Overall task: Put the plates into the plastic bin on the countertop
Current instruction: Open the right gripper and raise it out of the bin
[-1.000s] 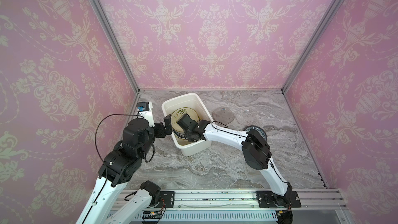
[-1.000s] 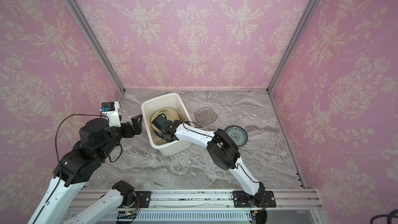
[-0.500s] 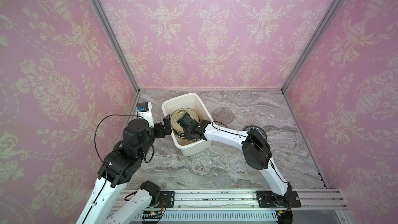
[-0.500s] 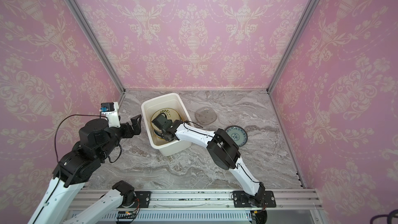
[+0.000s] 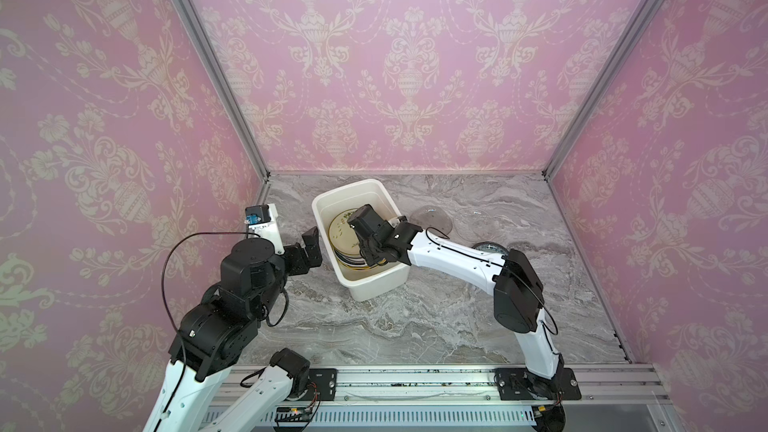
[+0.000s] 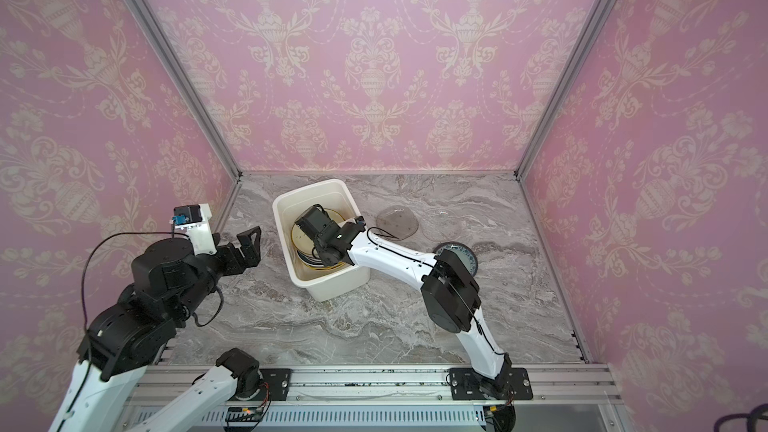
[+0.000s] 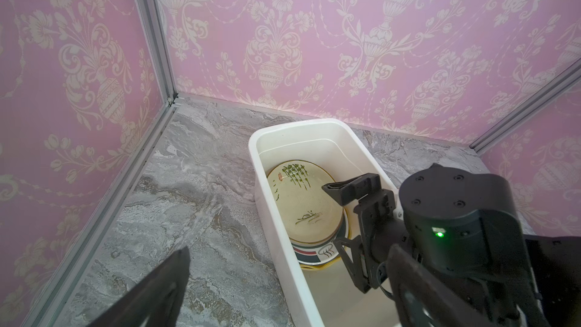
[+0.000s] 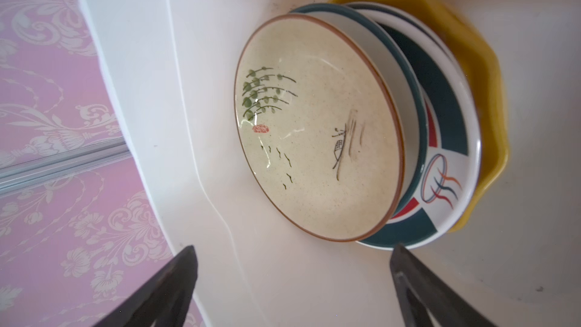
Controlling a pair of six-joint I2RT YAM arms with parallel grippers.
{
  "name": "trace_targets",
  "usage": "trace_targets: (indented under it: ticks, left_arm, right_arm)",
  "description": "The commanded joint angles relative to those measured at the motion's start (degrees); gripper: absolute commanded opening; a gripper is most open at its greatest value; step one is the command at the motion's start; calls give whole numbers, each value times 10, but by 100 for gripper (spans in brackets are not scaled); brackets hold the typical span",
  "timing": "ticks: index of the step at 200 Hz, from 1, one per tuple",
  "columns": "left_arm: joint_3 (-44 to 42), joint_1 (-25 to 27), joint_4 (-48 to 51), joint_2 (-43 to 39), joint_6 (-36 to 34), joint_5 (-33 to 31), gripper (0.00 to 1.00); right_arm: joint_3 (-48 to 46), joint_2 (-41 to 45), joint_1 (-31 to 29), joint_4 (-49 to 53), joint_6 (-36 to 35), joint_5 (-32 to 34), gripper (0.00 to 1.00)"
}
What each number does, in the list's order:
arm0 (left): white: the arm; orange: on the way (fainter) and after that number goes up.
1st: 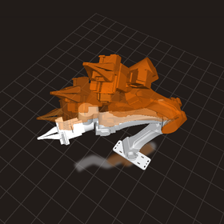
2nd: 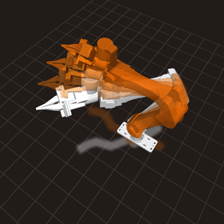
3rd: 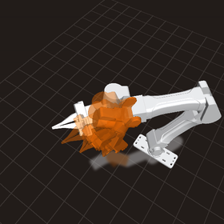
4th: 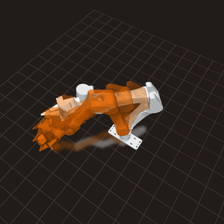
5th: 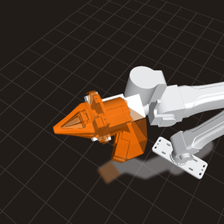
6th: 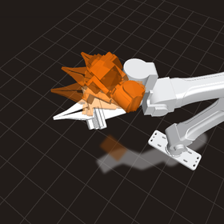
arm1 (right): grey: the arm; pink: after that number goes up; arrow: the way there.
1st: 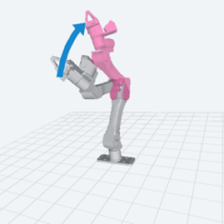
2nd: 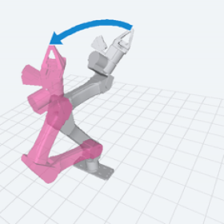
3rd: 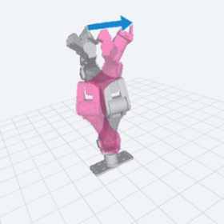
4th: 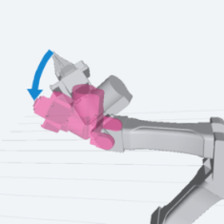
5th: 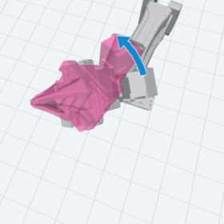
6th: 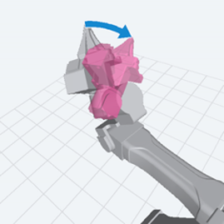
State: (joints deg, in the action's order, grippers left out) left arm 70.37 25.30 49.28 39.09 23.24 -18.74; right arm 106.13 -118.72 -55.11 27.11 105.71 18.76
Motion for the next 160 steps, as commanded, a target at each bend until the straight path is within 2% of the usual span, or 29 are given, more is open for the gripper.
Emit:
trace_targets:
  ticks: [1, 34, 76, 114, 160]
  left_arm:
    - [35, -3, 53, 3, 29, 20, 99]
    - [62, -3, 70, 19, 72, 96, 99]
    - [86, -3, 61, 77, 127, 226, 99]
    - [76, -3, 38, 133, 163, 316, 99]
    - [55, -3, -13, 179, 208, 359, 99]
  right_arm:
    - [-3, 53, 4, 19, -87, 23, 97]
    - [-32, 110, 6, 23, -172, 28, 94]
    - [-130, 209, 29, -13, -281, 26, 89]
    - [-168, 255, 94, 30, -383, -56, 88]
    - [-211, 289, 151, 59, -469, -125, 87]
